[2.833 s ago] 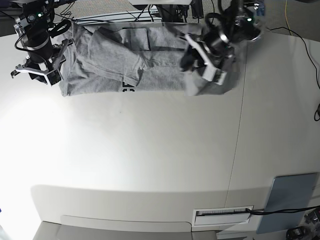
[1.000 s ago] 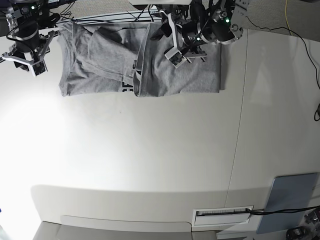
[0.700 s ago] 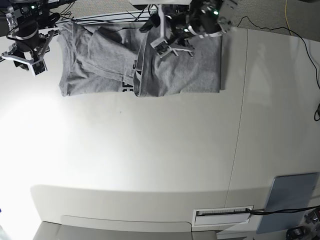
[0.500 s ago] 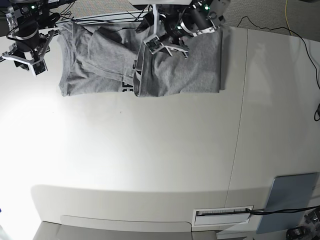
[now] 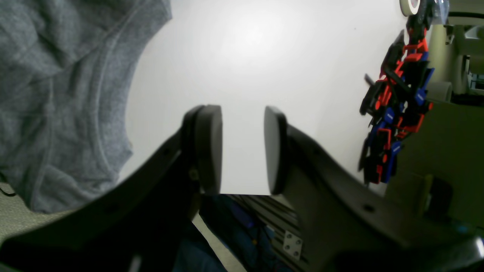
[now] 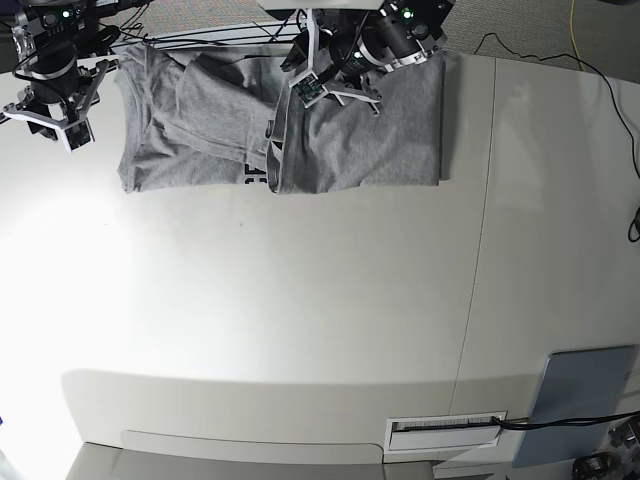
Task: Fold the T-shirt properly
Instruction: 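Press the folded section flat with the left gripper, then withdraw it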
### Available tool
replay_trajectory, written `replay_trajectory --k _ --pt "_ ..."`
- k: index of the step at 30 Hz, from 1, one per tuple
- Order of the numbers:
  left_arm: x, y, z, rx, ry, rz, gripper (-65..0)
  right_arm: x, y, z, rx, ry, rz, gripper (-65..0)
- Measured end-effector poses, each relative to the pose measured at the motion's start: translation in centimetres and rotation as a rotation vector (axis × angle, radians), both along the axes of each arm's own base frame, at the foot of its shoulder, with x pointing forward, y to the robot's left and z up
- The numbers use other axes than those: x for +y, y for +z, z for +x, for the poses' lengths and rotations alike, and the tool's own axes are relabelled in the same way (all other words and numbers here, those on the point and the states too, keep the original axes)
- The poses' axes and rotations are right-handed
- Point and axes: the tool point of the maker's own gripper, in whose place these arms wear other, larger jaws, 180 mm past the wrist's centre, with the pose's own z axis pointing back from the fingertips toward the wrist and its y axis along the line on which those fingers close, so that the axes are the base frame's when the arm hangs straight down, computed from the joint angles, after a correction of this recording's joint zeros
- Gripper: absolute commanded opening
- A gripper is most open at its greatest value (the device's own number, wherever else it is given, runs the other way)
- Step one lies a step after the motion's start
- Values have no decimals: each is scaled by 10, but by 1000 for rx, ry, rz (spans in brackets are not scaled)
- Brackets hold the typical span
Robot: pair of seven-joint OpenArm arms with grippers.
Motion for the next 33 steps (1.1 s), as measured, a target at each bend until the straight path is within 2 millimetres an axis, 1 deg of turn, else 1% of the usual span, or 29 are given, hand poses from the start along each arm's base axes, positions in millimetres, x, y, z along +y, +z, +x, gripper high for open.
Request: replay_trajectory --k 4,5,6,7,8,9,10,18,19,22,24,27,30,33 --pt "0 -11 -5 35 5 9 -408 0 0 0 0 0 0 -458" --pt "0 -12 -5 39 5 10 -414 0 0 0 0 0 0 -458" --pt "0 -13 -5 40 5 11 -435 0 0 0 0 0 0 -458" --pt "0 -13 -5 40 5 10 -478 0 0 0 0 0 0 -458" --pt "0 -13 -5 40 5 10 -535 0 0 0 0 0 0 -458" --pt "0 -13 -5 40 5 10 -608 0 0 0 0 0 0 -458" --pt "0 -13 -5 40 5 10 -650 0 0 0 0 0 0 -458" --pt "-6 -5 -2 17 7 -47 -650 0 0 0 0 0 0 -458" --pt "-7 -2 -2 16 8 -64 -650 0 0 0 0 0 -1 -458" --pt "-19 18 1 27 11 -168 -650 0 0 0 -1 0 0 -458" --pt "-26 29 9 27 13 -230 -650 0 0 0 0 1 0 -458" --pt "-31 42 21 16 15 -285 -650 0 0 0 0 1 0 -458" --pt "-33 47 27 10 13 -305 -650 0 0 0 0 1 0 -458" --pt "-32 45 25 19 8 -293 -650 0 0 0 0 1 0 -458"
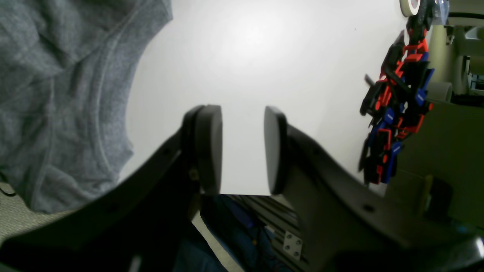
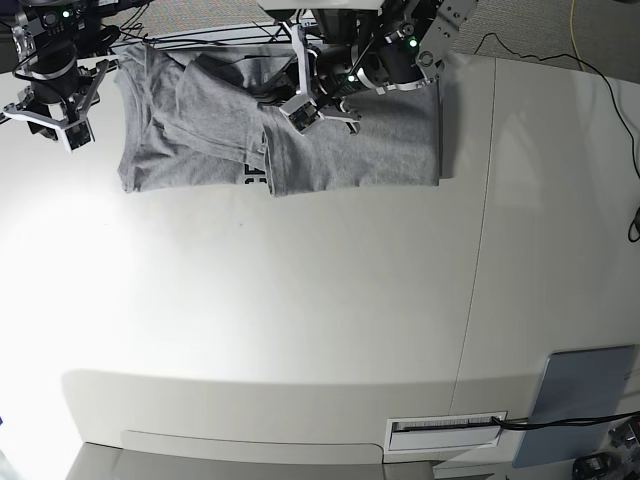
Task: Fold the T-shirt properly
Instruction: 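Press the folded section flat with the left gripper, then withdraw it, then grasp the shirt's other end with the right gripper and fold it over the stack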
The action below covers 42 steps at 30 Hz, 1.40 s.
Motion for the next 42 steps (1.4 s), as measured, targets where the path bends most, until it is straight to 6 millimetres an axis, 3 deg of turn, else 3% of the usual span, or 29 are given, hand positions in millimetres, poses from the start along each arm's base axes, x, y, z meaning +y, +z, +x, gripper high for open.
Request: replay_trajectory --k 4,6,11,14,17,21,24,28,33,42 --pt "-2 -3 -11 -5 -80 20 -408 0 0 0 0 0 0 -458" --pt "-2 -3 -14 -10 -99 21 -334 0 0 0 -1 0 0 -458" --pt "-2 -1 -9 -24 -99 23 -326 3 2 3 -18 15 7 -458" --pt "7 3 13 -64 -61 32 -326 4 2 5 -25 22 9 -458" --pt "32 7 49 -110 38 63 -326 4 2 5 -25 22 9 -448" --pt "82 13 96 -150 229 92 -326 3 2 5 -24 24 5 -249" --pt "126 17 117 -154 368 98 -326 3 2 5 -25 23 6 -224" --pt "177 13 117 -161 449 141 -326 -3 1 3 -38 -40 34 -224" --pt "235 9 110 -147 560 212 -326 -29 -44 -12 83 -196 249 -224" --pt "279 -2 86 -112 649 282 -326 -9 -104 -24 236 -295 641 -224"
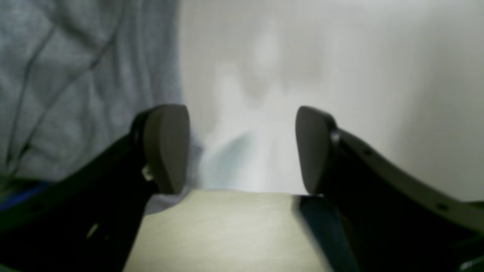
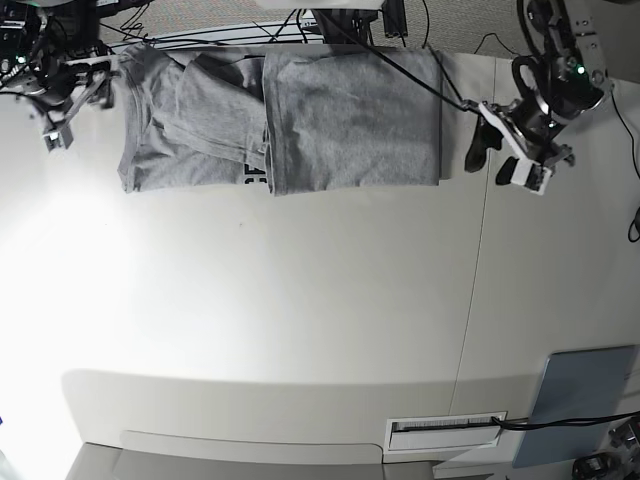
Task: Fold the T-shirt properly
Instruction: 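Grasp the shirt's other end with the right gripper and fold it over the stack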
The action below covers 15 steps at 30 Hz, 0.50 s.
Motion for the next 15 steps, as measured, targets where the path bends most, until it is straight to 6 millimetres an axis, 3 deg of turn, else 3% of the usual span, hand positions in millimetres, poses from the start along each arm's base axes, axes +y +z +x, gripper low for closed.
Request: replay_trajectory --k 4,15 --pt "0 -3 -6 4 3 -4 -328 15 -18 -3 15 -41 122 -225" --pt "0 -2 -5 1 3 -2 -328 54 -24 1 -45 -45 269 -225"
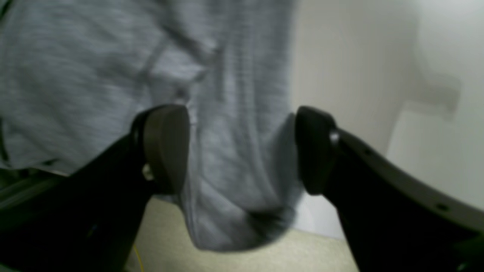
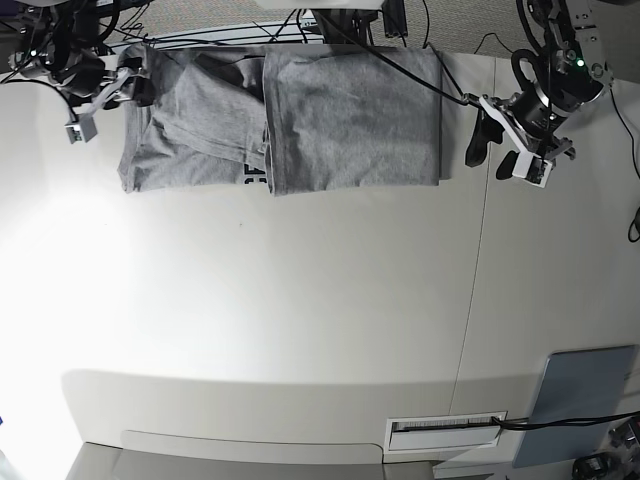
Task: Fold the T-shirt properly
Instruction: 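Grasp the shirt's other end with the right gripper and fold it over the stack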
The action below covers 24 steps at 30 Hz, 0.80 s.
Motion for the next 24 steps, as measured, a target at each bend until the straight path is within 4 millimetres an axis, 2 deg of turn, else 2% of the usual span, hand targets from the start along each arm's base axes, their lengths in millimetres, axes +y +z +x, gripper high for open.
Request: replay_trajectory --k 10,19,24 --pt "0 0 0 1 0 1 -328 36 -3 12 -55 43 77 -225" --pt "0 0 0 1 0 0 -328 41 -3 24 -117 39 56 -227" --pt "0 0 0 1 0 1 -328 40 -6 28 -145 35 16 -364"
